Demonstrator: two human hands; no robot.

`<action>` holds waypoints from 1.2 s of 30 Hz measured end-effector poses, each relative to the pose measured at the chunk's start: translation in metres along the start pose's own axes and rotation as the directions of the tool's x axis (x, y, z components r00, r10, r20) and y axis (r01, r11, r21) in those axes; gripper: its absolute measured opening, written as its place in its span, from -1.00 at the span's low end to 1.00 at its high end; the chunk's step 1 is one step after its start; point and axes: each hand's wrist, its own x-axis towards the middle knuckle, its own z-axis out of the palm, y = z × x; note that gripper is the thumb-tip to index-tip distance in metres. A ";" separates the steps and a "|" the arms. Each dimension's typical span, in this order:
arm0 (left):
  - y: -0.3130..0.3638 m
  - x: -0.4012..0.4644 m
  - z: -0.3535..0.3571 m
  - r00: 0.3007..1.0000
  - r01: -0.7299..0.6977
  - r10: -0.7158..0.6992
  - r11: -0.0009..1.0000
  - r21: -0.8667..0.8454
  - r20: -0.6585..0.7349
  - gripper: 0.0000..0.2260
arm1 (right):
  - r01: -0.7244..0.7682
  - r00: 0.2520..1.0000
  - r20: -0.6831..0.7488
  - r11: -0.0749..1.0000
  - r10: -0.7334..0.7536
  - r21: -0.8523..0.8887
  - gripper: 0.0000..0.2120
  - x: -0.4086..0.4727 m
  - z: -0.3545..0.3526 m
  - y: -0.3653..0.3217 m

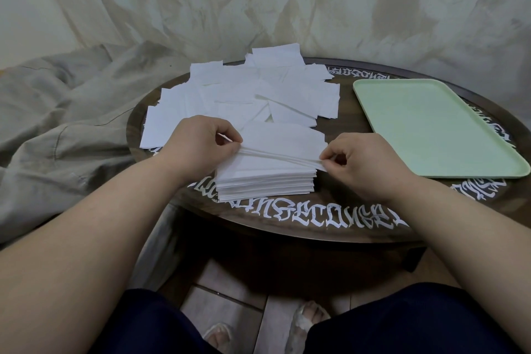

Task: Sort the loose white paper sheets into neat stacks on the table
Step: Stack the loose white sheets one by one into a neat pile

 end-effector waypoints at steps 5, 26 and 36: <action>-0.001 -0.001 0.000 1.000 -0.015 0.015 0.999 -0.028 0.010 -0.83 | 0.027 0.999 -0.032 1.000 -0.027 0.007 -0.90 -0.003 -0.002 0.003; 0.001 0.000 0.002 1.000 -0.024 0.024 1.000 0.008 0.002 -0.81 | 0.040 0.999 0.011 0.999 -0.040 -0.025 -0.90 0.002 0.002 -0.001; -0.003 0.000 0.002 0.999 -0.042 0.043 0.997 -0.058 0.025 -0.82 | 0.022 0.998 -0.060 0.999 -0.024 -0.029 -0.89 0.001 -0.001 -0.003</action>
